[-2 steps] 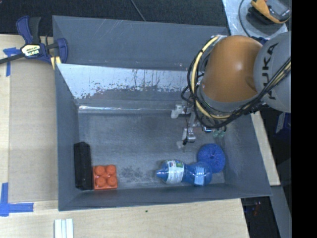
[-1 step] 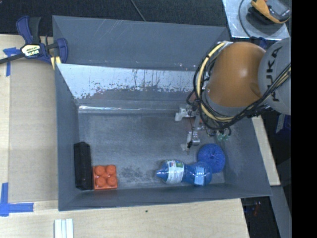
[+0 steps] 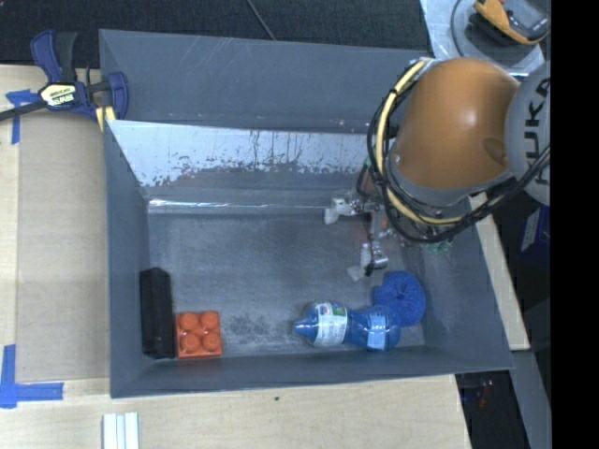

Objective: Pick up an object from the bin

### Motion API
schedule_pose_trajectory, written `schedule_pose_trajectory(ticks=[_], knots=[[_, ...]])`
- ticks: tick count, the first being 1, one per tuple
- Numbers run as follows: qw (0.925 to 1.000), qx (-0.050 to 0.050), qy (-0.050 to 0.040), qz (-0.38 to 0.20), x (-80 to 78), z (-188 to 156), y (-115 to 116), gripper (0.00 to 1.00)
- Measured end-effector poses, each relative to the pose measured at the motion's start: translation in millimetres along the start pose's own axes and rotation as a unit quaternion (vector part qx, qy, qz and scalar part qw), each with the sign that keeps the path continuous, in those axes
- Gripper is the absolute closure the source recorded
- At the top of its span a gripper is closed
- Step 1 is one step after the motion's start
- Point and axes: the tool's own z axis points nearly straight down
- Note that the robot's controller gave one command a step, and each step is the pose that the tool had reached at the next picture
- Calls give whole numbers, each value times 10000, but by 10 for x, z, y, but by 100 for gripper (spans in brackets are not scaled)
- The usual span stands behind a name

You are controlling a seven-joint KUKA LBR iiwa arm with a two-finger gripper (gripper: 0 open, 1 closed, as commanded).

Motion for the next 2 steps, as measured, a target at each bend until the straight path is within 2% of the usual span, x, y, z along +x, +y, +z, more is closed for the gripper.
schedule_pose_trajectory(ticks=[1, 2], knots=[[10000, 15, -38, 85, -20, 442, -382, 0], [9999, -1, -15, -110, 54, 827, -525, 0]])
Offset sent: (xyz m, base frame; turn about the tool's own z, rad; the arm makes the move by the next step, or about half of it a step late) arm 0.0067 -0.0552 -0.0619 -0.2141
